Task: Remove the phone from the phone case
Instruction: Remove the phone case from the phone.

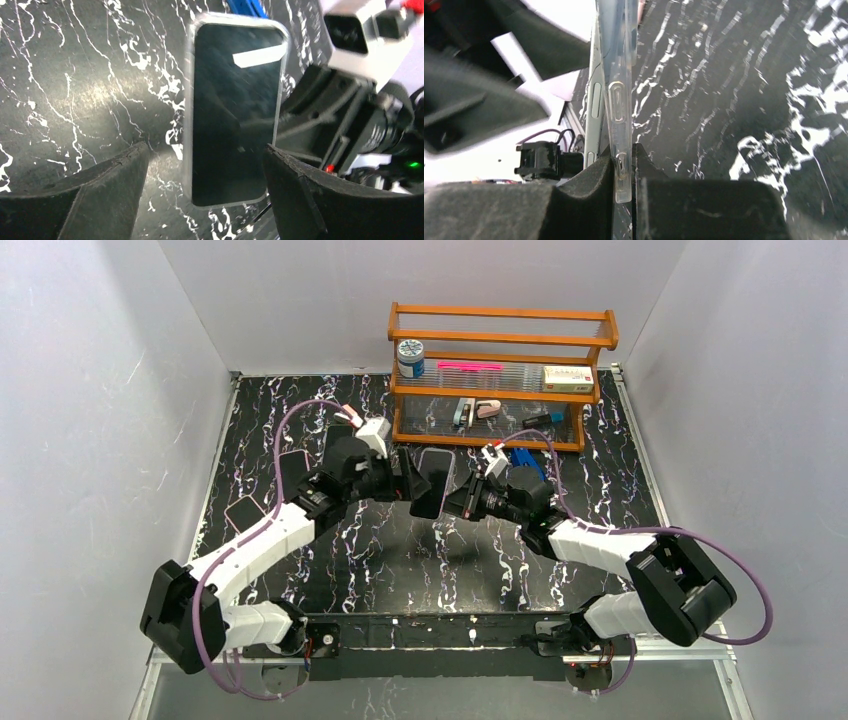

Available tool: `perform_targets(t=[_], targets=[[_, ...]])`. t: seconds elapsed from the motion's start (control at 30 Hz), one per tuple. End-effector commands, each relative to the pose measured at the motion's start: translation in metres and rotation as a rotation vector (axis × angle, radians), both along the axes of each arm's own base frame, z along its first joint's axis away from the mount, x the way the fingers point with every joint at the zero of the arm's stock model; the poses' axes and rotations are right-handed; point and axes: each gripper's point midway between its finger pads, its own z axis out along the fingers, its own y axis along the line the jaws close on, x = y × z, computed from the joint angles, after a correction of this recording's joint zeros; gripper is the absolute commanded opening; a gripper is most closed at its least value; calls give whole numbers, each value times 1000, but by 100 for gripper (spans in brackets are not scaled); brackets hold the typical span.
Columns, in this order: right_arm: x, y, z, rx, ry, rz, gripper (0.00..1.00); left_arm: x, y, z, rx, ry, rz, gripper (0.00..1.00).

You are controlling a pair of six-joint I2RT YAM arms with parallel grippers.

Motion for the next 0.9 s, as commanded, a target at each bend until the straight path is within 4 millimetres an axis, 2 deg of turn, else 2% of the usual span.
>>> perform_targets(t=[0.0,0.2,0.47,0.63,0.87], targets=[[15,-3,16,5,62,-104,1,-10,12,-5,237,-107,1,81],[15,-9,6,-28,152,-148,1,-28,-6,-1,332,-211,-62,84],[13,-5,4,-16,236,-149,1,-43,-27,-12,538,-347,-134,82],[11,-5,5,-8,259,-150,1,-45,-37,-24,654,-401,-167,74],[10,-4,7,-2,268,-145,1,-39,-38,-31,792,-464,-156,60]])
